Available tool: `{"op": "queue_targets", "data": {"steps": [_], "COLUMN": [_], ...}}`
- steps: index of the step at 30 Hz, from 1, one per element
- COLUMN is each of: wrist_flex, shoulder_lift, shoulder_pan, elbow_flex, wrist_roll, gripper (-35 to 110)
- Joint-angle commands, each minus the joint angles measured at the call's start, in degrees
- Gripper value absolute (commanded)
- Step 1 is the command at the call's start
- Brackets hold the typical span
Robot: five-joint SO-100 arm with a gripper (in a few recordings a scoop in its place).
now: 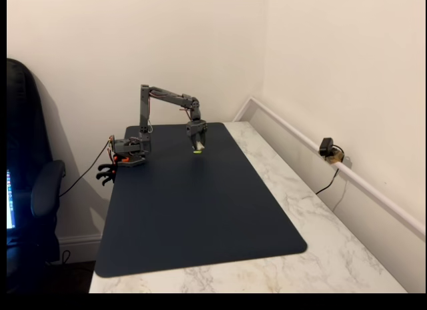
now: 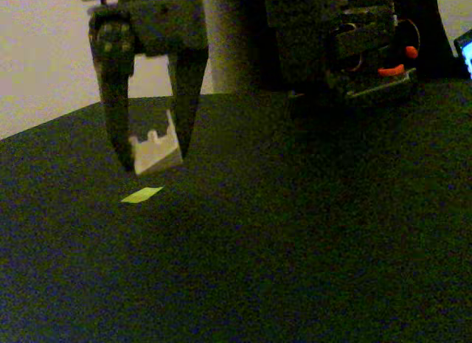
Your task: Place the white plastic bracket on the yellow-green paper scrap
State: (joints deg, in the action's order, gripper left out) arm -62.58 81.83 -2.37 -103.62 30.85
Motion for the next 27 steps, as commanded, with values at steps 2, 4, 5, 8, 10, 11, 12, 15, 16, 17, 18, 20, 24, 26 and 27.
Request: {"op": "queue_targets", "data": {"steps": [2, 4, 5, 8, 10, 11, 12, 15, 16, 17, 18, 20, 24, 26, 27], "wrist_flex": [0.44, 0.7, 0.88, 1.67, 2.37, 2.64, 2.81, 3.08, 3.16, 3.16, 3.08, 2.55, 1.67, 1.32, 1.23], "shoulder_lift": [3.43, 3.16, 3.08, 1.93, 0.97, 0.44, -0.09, -1.58, -1.85, -1.93, -1.93, -2.02, -2.02, -1.76, -1.49], "shoulder_pan": [-3.34, -4.31, -4.66, -5.36, -5.71, -5.8, -5.8, -5.89, -5.89, -5.98, -6.06, -6.24, -6.24, -6.24, -6.24], "elbow_flex": [0.44, 0.26, 0.18, 0.18, 0.18, 0.26, 0.53, 0.88, 0.88, 0.88, 0.88, 1.14, 1.32, 1.32, 1.23], "wrist_roll": [0.79, 0.7, 0.7, 0.62, 0.79, 0.88, 0.88, 1.23, 1.23, 1.23, 1.23, 1.32, 1.23, 1.23, 1.23], "gripper": [0, 0, 0, 0, 0, 0, 0, 0, 0, 0, 1, 6, 26, 30, 33]}}
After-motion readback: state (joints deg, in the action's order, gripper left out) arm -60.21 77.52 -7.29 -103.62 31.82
